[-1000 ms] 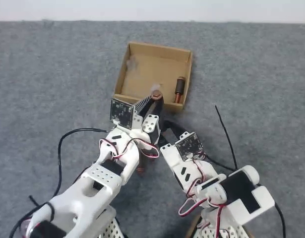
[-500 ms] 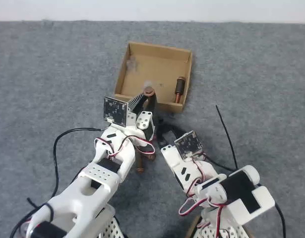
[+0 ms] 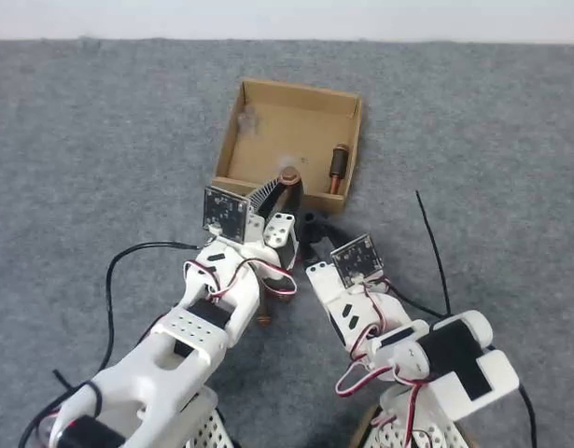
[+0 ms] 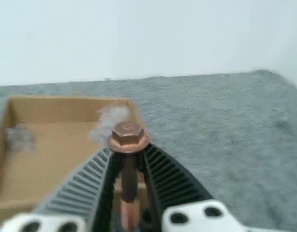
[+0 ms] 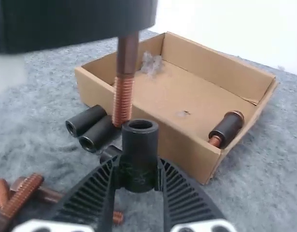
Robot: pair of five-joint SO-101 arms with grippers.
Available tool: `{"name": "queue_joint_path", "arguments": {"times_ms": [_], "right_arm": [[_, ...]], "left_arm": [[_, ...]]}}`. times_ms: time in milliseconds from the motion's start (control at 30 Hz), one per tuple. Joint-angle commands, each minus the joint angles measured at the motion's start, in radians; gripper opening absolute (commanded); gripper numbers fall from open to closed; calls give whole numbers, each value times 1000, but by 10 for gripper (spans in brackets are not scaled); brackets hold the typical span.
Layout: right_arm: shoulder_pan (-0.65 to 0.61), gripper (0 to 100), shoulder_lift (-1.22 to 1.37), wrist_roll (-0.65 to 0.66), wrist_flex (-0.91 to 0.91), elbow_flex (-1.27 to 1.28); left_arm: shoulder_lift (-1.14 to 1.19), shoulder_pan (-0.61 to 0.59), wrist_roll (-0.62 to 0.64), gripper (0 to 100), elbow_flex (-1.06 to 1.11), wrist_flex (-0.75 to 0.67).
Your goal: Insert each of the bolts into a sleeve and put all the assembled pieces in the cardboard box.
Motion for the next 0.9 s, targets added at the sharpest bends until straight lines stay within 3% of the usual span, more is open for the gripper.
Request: {"name": "queue_joint_path", "arguments": {"times_ms": [0, 767, 867], "right_arm": [[8, 6, -42, -6, 4, -46], [4, 6, -42, -5, -5, -35], [5, 6, -44, -5, -5, -35]], "left_arm": [[-6, 14, 9, 11, -59, -40], [-5, 11, 9, 11, -107, -37], [-5, 12, 9, 11, -124, 17]]}}
